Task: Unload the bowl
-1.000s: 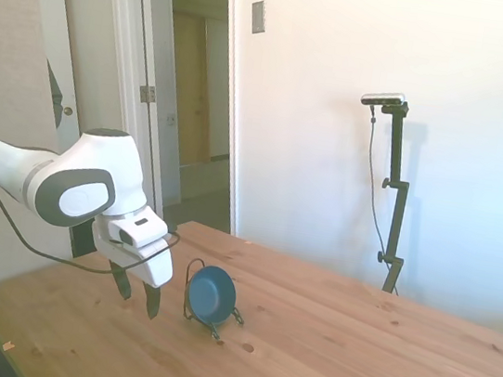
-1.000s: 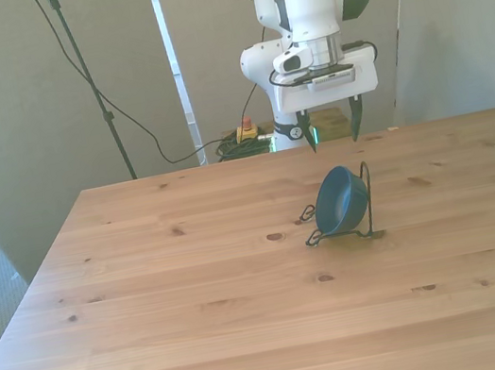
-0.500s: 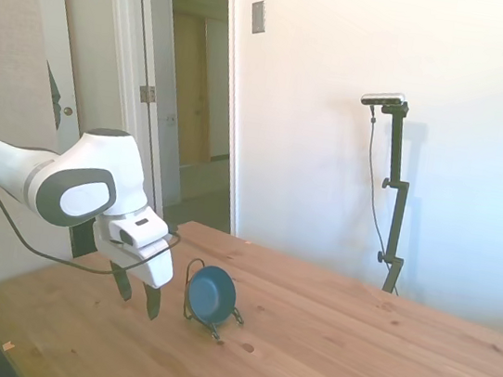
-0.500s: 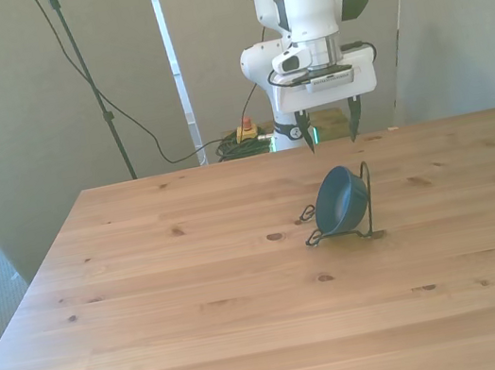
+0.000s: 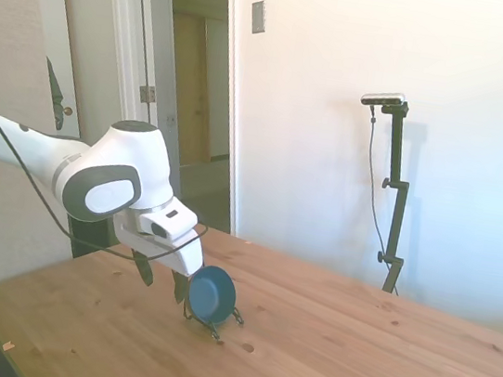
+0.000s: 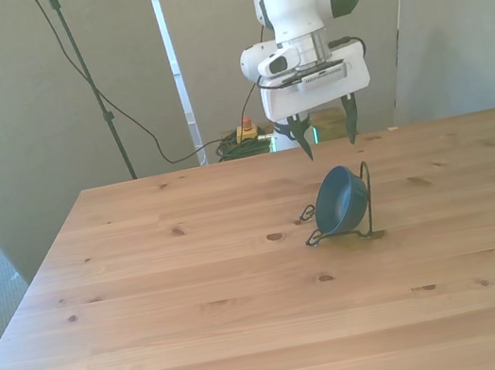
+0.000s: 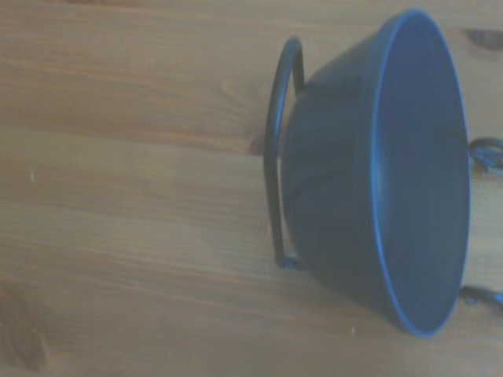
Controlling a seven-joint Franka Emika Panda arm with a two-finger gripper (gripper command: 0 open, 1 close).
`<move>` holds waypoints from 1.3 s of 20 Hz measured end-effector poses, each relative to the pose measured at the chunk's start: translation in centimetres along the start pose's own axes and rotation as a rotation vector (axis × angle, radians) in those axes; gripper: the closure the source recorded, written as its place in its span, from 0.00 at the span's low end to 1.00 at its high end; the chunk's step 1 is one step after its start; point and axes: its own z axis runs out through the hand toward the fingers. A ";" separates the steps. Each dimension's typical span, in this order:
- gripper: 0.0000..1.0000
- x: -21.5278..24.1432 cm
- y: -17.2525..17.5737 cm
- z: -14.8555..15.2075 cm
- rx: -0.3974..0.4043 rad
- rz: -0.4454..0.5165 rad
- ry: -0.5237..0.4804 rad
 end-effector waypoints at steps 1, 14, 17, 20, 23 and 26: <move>0.00 0.6 -0.1 0.0 0.009 -0.013 -0.003; 1.00 2.5 -2.1 3.6 0.033 -0.229 0.024; 1.00 2.5 -1.9 3.8 0.041 -0.239 0.012; 1.00 2.5 -2.0 4.2 0.042 -0.248 0.003; 1.00 2.5 -2.1 4.6 0.044 -0.259 -0.004; 1.00 2.6 -2.1 4.7 0.053 -0.268 -0.008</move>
